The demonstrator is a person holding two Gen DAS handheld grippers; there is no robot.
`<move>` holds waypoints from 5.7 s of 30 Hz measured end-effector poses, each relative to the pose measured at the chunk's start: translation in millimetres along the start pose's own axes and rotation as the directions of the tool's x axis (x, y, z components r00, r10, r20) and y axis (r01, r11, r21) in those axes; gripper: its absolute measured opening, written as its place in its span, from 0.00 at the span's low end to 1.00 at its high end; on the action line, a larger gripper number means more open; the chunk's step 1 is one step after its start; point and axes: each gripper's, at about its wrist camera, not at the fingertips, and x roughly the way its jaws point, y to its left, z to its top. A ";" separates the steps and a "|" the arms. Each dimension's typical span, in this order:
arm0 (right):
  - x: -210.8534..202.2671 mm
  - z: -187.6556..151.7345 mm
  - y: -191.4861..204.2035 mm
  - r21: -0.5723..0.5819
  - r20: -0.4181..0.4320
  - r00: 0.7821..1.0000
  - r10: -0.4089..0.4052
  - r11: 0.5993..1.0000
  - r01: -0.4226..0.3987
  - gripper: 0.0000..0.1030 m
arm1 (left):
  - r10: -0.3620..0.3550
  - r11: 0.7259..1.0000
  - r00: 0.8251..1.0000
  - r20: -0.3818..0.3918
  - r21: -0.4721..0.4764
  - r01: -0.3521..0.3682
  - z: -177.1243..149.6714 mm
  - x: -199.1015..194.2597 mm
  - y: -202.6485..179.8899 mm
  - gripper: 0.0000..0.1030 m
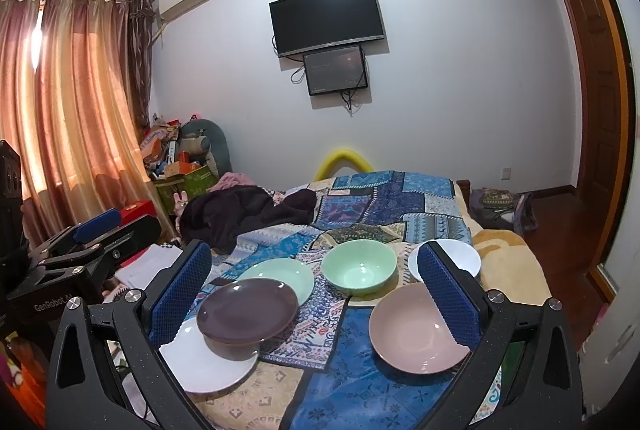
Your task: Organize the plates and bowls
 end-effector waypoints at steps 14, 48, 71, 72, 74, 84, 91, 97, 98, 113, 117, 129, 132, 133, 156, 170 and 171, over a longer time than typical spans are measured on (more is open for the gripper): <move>0.2 0.4 0.8 0.001 0.000 1.000 0.001 1.000 -0.001 1.00 | 0.004 1.000 1.000 0.001 0.006 -0.004 -3.0 2.2 -0.5 1.00; -0.7 1.6 2.7 0.006 0.001 1.000 0.005 1.000 -0.005 1.00 | 0.001 1.000 1.000 -0.006 0.009 0.000 -5.2 3.1 0.4 1.00; 30.4 -11.1 14.2 0.010 -0.099 0.994 0.035 0.999 -0.034 1.00 | 0.008 1.000 0.992 -0.123 0.021 -0.005 -27.5 32.9 27.5 1.00; 35.0 -13.3 15.4 0.009 -0.113 0.993 0.044 0.999 -0.043 1.00 | 0.012 1.000 0.991 -0.136 0.024 -0.009 -30.6 36.5 30.4 1.00; 43.8 -18.3 17.7 0.010 -0.142 0.988 0.056 0.998 -0.055 1.00 | 0.019 1.000 0.987 -0.160 0.024 -0.016 -36.3 43.0 37.0 1.00; 95.5 -40.4 27.9 0.004 -0.298 0.950 0.097 0.995 -0.101 0.91 | 0.093 0.995 0.955 -0.283 -0.017 -0.102 -65.0 75.9 95.2 0.89; 133.5 -59.2 37.3 0.007 -0.417 0.898 0.138 0.989 -0.149 0.76 | 0.092 0.988 0.907 -0.412 -0.077 -0.135 -92.2 99.1 149.7 0.82; 163.5 -77.6 42.4 0.023 -0.505 0.849 0.156 0.986 -0.168 0.66 | 0.071 0.978 0.858 -0.508 -0.133 -0.160 -117.8 119.5 189.4 0.69; 168.4 -80.5 42.5 0.024 -0.516 0.843 0.154 0.986 -0.165 0.64 | 0.058 0.976 0.850 -0.524 -0.151 -0.160 -122.4 124.8 195.7 0.68; 234.0 -107.5 34.4 0.060 -0.642 0.755 0.131 0.991 -0.121 0.37 | -0.028 0.969 0.768 -0.640 -0.206 -0.137 -145.8 195.4 228.0 0.39; 242.6 -112.9 31.6 0.090 -0.656 0.740 0.146 0.989 -0.116 0.34 | -0.050 0.971 0.747 -0.663 -0.207 -0.119 -153.2 211.0 227.6 0.32; 258.3 -120.5 33.4 0.144 -0.677 0.706 0.206 0.979 -0.147 0.28 | -0.077 0.978 0.722 -0.687 -0.195 -0.081 -161.9 230.7 220.8 0.28; 258.4 -120.7 33.8 0.143 -0.678 0.706 0.204 0.979 -0.145 0.28 | -0.083 0.982 0.715 -0.695 -0.178 -0.060 -161.8 231.7 218.9 0.29; 259.1 -120.4 33.2 0.146 -0.678 0.706 0.204 0.979 -0.143 0.28 | -0.085 0.983 0.710 -0.699 -0.175 -0.055 -161.5 231.9 218.1 0.29; 228.7 -108.5 23.5 0.141 -0.617 0.760 0.205 0.979 -0.149 0.28 | -0.097 0.985 0.740 -0.665 -0.171 -0.025 -146.2 201.1 188.7 0.29; 178.2 -94.6 13.5 0.118 -0.560 0.810 0.177 0.984 -0.133 0.28 | -0.111 0.989 0.772 -0.625 -0.143 0.026 -124.0 164.5 146.7 0.29; 174.8 -94.2 11.8 0.118 -0.557 0.812 0.174 0.985 -0.130 0.28 | -0.111 0.990 0.773 -0.625 -0.140 0.029 -123.9 162.6 142.8 0.29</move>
